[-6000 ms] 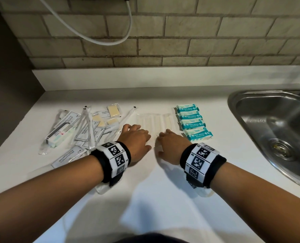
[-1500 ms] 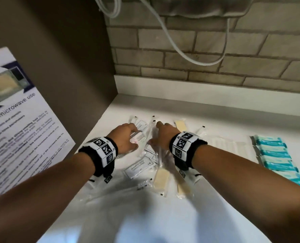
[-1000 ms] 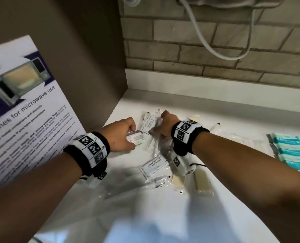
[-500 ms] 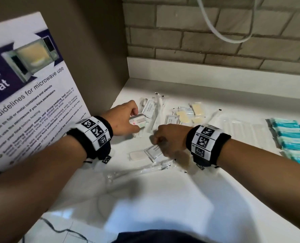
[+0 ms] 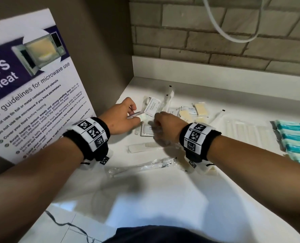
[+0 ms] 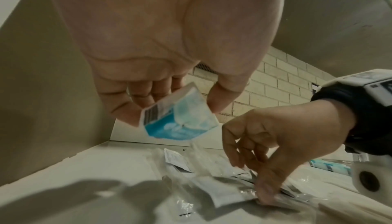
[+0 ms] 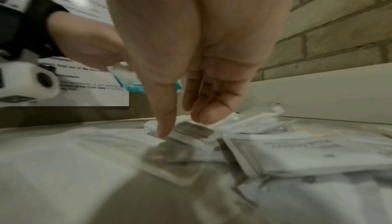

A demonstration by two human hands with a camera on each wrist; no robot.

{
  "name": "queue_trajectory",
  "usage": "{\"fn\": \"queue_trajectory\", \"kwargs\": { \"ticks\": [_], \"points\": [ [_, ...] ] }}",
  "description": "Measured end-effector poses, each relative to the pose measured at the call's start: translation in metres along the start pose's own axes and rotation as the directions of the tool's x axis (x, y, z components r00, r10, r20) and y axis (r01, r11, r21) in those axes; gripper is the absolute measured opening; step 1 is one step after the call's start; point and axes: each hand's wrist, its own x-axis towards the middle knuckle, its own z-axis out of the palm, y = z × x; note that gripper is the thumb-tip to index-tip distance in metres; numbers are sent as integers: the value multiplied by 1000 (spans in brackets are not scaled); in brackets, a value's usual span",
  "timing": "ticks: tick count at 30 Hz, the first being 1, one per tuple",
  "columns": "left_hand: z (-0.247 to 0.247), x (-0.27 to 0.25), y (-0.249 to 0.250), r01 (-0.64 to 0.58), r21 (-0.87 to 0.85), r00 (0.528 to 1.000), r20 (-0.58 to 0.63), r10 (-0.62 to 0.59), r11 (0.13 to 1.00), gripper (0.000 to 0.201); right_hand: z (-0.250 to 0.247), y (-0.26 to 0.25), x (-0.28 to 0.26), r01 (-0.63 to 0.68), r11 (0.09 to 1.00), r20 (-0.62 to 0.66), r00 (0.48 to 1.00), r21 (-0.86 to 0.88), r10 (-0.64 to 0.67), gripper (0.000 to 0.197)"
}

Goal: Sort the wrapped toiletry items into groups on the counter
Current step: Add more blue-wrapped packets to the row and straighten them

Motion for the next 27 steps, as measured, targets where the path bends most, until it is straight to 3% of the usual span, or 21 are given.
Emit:
{"fn": "queue_trajectory", "kwargs": {
  "ticks": [4,7,14,20,23,27],
  "points": [
    [0,2,9,10,-33,1000,-30,-11,999,29,9,-10,-13,104,994,217,972,-43,-92,13],
    [0,3,17,15,-34,999,-51,-17,999,21,11,-13,-13,133,984,229,968,-122,-102,5],
    [-1,1,28,-12,-48,990,-138,5,999,15,5,-21,-12,184,958,192,971,-219,-143,16],
    [-6,2,37,-83,-101,970,-236,57,991,24,-6,-18,-20,159,987,80,984,12,-159,29],
    [-8,2,45,-99,-105,962,-266,68,990,32,-19,-14,-29,213,977,-19,977,-18,-213,25],
    [-10,8,53,-185,-211,940,-323,110,960,33,-33,3,-49,184,981,-81,979,-59,-189,25]
  ]
}}
